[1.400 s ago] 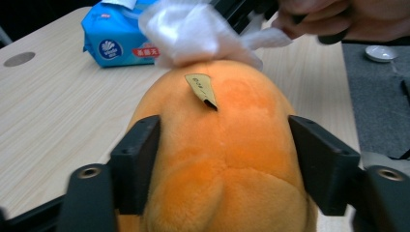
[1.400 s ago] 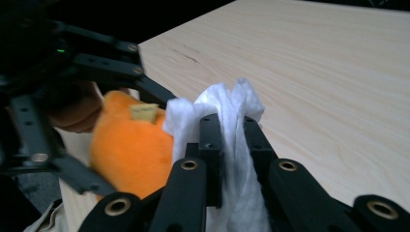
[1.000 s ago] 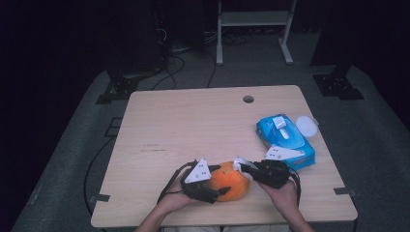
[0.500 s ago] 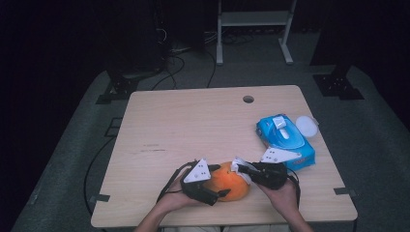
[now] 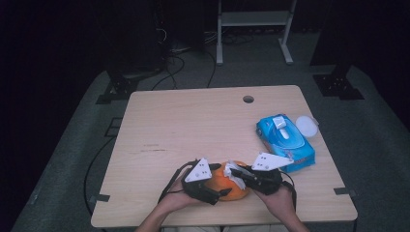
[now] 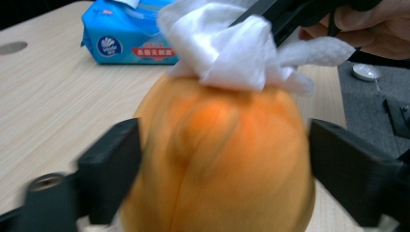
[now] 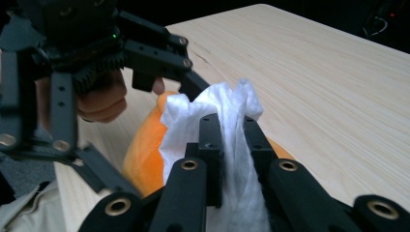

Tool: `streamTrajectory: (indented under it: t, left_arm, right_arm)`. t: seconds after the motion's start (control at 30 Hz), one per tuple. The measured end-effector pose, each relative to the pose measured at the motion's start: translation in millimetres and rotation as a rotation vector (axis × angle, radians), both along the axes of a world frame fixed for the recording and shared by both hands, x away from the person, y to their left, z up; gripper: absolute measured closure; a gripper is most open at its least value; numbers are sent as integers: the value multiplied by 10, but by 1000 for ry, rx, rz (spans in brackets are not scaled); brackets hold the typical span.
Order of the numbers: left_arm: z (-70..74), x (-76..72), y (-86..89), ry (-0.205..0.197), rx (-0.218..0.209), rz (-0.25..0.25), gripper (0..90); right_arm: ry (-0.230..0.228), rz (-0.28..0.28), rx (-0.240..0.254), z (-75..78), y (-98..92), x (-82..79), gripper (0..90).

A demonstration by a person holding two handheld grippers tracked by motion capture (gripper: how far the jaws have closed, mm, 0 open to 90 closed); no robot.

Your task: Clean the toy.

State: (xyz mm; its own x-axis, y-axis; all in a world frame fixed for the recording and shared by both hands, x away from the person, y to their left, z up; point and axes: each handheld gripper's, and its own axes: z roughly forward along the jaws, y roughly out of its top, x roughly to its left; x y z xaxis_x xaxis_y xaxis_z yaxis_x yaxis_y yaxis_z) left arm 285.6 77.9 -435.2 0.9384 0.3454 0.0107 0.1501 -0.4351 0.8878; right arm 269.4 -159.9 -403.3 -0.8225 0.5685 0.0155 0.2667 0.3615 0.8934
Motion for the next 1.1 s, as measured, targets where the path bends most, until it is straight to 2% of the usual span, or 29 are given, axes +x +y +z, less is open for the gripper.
streamTrajectory:
  t: [0.13, 0.2, 0.3, 0.37, 0.47, 0.53, 0.57, 0.67, 0.73, 0.83, 1.0, 1.07, 1.1]
  left_arm:
    - [-35, 23, 26, 26, -16, -9, 91]
    - [-45, 20, 22, 19, -7, -17, 107]
    - [-34, 1, 16, 5, -7, 2, 237]
    - [22, -17, -7, -12, -10, 23, 326]
    - [95, -61, -63, -42, -22, 37, 387]
    - [122, -86, -88, -70, -8, 48, 410]
    - [131, -88, -82, -72, -4, 50, 419]
    - [180, -85, -33, -51, -28, 53, 429]
    - [221, -97, -19, -59, -32, 49, 430]
    - [252, -101, -14, -61, -27, 52, 430]
    - [282, -92, 13, -49, -46, 58, 430]
    - [263, -87, 5, -57, -21, 68, 430]
    - [243, -74, 8, -50, -20, 74, 429]
  right_arm:
    - [19, -16, 14, -14, -71, 36, 813]
    - [21, -22, 12, -17, -86, 47, 813]
    - [22, -35, 15, -24, -112, 62, 813]
    - [24, -51, 29, 3, -114, 55, 814]
    - [-30, -25, 69, 126, -69, -40, 815]
    - [-60, -17, 53, 162, -17, -84, 815]
    - [-67, -18, 42, 153, -16, -78, 815]
    - [-9, -38, 83, 72, -130, 21, 815]
    - [20, -59, 97, 39, -193, 55, 815]
    - [23, -69, 96, 61, -191, 38, 815]
    - [-30, -24, 124, 155, -104, -58, 814]
    - [-10, -26, 128, 124, -125, -19, 814]
    - [2, -35, 110, 88, -132, 3, 814]
